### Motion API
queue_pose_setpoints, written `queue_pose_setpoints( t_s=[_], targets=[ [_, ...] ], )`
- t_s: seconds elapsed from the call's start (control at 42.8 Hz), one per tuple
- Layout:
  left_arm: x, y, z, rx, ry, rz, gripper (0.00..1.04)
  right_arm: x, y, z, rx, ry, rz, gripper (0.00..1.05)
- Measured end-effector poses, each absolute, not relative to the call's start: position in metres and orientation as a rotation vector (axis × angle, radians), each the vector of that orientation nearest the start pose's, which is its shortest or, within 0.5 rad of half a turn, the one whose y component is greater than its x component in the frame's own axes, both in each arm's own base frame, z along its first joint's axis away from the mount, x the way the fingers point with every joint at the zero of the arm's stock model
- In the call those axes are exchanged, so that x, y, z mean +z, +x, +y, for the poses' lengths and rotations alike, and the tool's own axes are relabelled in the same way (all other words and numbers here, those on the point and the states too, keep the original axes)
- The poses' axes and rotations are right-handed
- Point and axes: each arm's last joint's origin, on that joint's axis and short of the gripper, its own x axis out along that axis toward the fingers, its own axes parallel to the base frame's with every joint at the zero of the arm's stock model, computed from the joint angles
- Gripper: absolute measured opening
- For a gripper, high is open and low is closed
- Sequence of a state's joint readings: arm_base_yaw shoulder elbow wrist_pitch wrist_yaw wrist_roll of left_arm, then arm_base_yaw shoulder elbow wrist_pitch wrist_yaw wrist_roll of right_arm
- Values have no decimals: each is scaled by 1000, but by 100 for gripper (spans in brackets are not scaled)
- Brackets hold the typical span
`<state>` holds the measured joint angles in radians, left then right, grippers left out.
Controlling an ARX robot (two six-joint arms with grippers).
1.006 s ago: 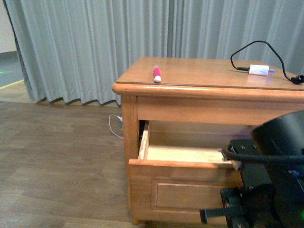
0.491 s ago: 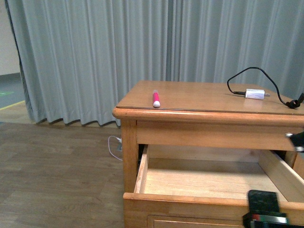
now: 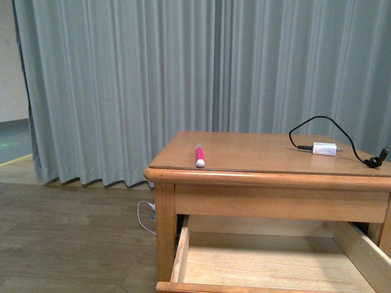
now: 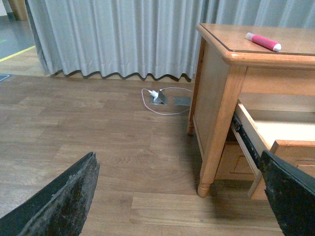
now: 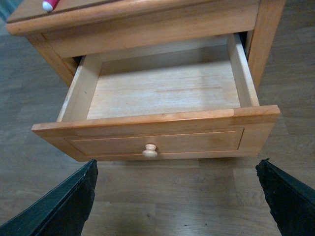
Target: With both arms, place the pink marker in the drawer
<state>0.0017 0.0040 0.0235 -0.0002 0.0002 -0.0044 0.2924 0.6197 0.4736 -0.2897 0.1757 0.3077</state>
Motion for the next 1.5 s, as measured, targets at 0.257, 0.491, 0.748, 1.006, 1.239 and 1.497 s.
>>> queue_pose_setpoints(
  t_s=[0.257,0.491,0.748,1.006,1.239,1.497],
  targets=[
    [171,96,0,1,-4,-19,99,239,134,33,33,207,422,96],
    [170,97,0,10,-20,7,99,239,134,33,33,208,423,96],
    [198,113,-26,-37,-56,66,99,239,134,33,33,209,423,96],
    [267,191,-55,-110,-30,49,99,239,134,33,33,209,423,96],
    [284,297,-100,-151,29,193,99,239,134,33,33,209,423,96],
    [283,378,-143,-139,66,283,99,239,134,33,33,209,423,96]
  ],
)
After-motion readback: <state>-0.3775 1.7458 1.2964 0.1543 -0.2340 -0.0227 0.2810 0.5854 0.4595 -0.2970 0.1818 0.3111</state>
